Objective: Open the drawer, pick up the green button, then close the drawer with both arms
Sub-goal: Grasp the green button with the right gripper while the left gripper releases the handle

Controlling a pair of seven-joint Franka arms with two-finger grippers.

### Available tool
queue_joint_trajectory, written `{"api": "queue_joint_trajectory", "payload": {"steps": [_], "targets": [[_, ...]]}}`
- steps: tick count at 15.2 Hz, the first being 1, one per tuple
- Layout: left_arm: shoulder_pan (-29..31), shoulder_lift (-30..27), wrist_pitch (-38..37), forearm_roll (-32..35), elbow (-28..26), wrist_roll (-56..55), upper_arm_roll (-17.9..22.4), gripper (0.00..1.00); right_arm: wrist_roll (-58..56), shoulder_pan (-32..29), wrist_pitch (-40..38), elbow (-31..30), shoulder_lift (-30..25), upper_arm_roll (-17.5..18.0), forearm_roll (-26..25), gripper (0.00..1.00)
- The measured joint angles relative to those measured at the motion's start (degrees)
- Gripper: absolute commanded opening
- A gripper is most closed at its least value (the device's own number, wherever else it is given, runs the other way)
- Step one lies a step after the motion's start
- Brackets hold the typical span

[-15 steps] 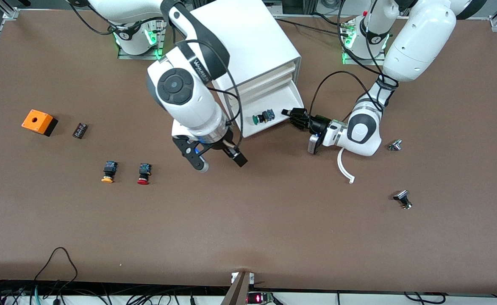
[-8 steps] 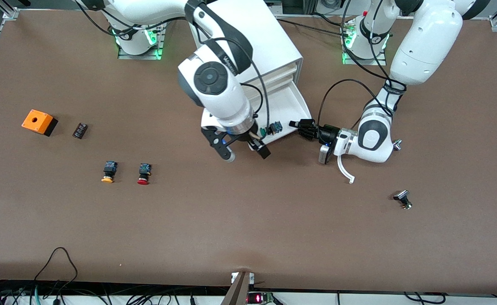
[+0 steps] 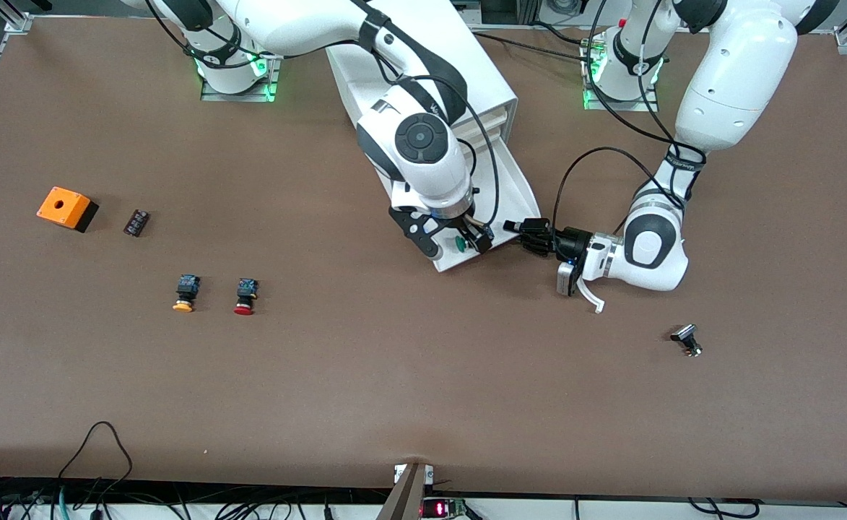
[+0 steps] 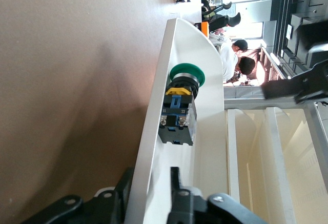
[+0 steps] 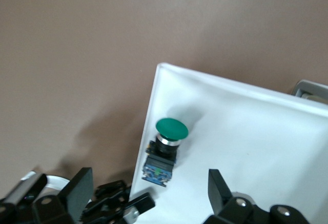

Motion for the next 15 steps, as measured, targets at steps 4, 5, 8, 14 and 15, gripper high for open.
{"api": "queue_joint_trajectory", "payload": {"steps": [4,5,8,14,15], "targets": [[0.1,-0.5,0.0,3.2,1.2,-4.0,0.1,1.0,0.8,1.4,1.5,0.0,2.0,0.0,0.0,0.99],[0.2,-1.0,0.0,4.4,1.7,-6.3,0.4,1.0,0.8,1.5,2.2,0.0,2.4,0.0,0.0,0.99],[0.4,-3.9,0.0,8.5,3.1,-14.0,1.9,1.0,0.8,1.7,3.6,0.1,3.7,0.0,0.0,0.99],[0.8,-9.5,-0.1,20.1,8.0,-32.6,4.0,1.0,0.8,2.6,8.1,0.1,6.9,0.0,0.0,0.84],[0.8,-9.8,-0.1,22.0,9.2,-35.6,4.1,1.0,0.8,2.6,8.5,0.1,7.2,0.0,0.0,0.77]]}}
